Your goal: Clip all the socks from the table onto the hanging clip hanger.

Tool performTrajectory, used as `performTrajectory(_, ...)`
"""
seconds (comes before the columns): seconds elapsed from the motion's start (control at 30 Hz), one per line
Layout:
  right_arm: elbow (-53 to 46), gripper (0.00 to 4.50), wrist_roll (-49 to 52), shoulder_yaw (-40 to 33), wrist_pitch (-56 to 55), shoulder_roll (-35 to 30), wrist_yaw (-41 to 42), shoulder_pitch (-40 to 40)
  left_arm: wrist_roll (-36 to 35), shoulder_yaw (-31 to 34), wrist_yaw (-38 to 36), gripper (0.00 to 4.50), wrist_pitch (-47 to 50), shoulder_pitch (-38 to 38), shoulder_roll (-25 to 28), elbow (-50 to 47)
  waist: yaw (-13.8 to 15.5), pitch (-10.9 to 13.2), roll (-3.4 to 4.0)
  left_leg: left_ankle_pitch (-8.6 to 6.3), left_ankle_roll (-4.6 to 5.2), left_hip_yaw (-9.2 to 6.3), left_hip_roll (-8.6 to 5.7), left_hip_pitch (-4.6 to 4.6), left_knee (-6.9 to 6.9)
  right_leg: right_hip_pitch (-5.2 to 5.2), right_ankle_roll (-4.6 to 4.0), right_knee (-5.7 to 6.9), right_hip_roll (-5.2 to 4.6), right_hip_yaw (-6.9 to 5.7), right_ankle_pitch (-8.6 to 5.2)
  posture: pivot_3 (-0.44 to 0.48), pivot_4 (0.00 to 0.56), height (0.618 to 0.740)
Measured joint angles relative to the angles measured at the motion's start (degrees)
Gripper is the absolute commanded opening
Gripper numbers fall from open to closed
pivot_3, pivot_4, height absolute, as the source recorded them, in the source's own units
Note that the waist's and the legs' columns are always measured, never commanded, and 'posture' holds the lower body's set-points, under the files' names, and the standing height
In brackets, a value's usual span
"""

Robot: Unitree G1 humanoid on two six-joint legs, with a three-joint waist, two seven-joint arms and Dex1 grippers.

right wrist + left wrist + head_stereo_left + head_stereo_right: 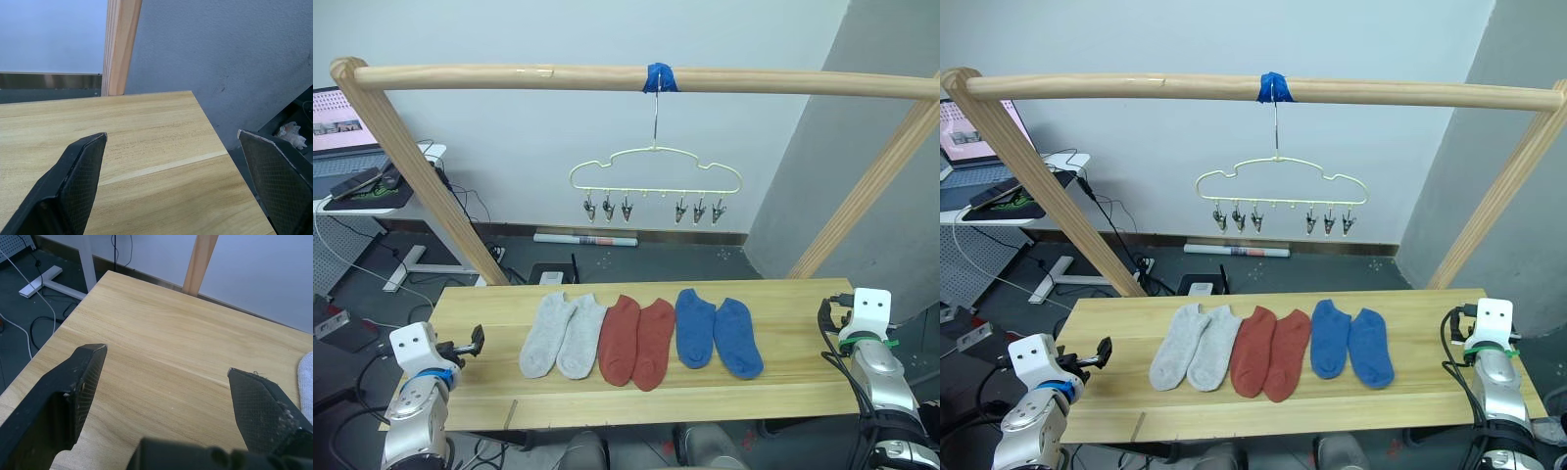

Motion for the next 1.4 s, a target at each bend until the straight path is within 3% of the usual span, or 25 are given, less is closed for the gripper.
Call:
performTrajectory(0.53, 0.0, 4.50, -0.5, 0.1, 0.3, 0.0, 0.2, 0.0, 0.1, 0.0, -0.2, 4.47, 0.0, 0.5, 0.2, -0.8, 0.0, 0.2, -0.02, 0.00, 0.00, 0.01, 0.00, -0.05, -0.01, -0.09, -0.01, 0.00, 0.00, 0.01, -0.01, -0.040, 0.118, 0.740)
performTrajectory(0.73, -2.4, 4.50, 0.3, 0.1, 1.6, -0.1, 3.3, 2.1, -1.6, 0.0, -4.0, 4.47, 1.1, 2.9, 0.7, -8.7, 0.0, 0.9, -0.04, 0.00, -0.01, 0.05, 0.03, -0.18, -0.05, -0.25, -0.02, 0.01, 0.00, 0.05, -0.01, -0.052, 0.135, 0.740)
performTrajectory(0.93, -17.6, 4.50, 6.5, 3.5, 7.1, -1.1, 18.4, 7.5, -6.3, -0.4, -10.2, 4.47, 5.0, 4.7, 2.7, -24.2, 0.0, 2.2, -0.05, 0.00, -0.01, 0.13, 0.08, -0.45, -0.06, -0.58, -0.02, 0.10, 0.01, 0.12, -0.01, -0.076, 0.158, 0.740)
performTrajectory(1.07, -32.4, 4.50, 14.5, 7.6, 13.8, -3.3, 30.6, 8.3, -7.6, -3.4, -11.0, 4.47, 8.7, -0.1, 3.1, -34.3, 0.1, 2.7, 0.22, 0.00, -0.01, 0.21, 0.05, -0.75, -0.03, -0.83, 0.00, 0.10, 0.00, 0.17, 0.00, -0.085, 0.168, 0.740)
performTrajectory(1.23, -42.2, 4.50, 18.7, 10.5, 19.0, -5.2, 36.3, 5.6, -7.9, -7.6, -10.6, 4.47, 12.6, -4.3, 2.7, -37.3, 0.0, 3.2, 0.00, -0.03, -0.01, 0.19, 0.07, -0.81, -0.05, -0.89, 0.11, 0.10, 0.06, 0.13, -0.08, -0.117, 0.186, 0.740)
performTrajectory(1.4, -50.0, 4.50, 22.6, 17.7, 23.5, -3.1, 40.1, -6.9, -7.4, -15.3, -9.9, 4.47, 14.8, -14.7, -0.6, -38.6, -0.1, 4.2, -0.14, -0.01, -0.02, 0.13, 0.06, -1.11, 0.19, -1.03, 0.46, 0.11, 0.08, 0.10, 0.22, -0.131, 0.191, 0.740)
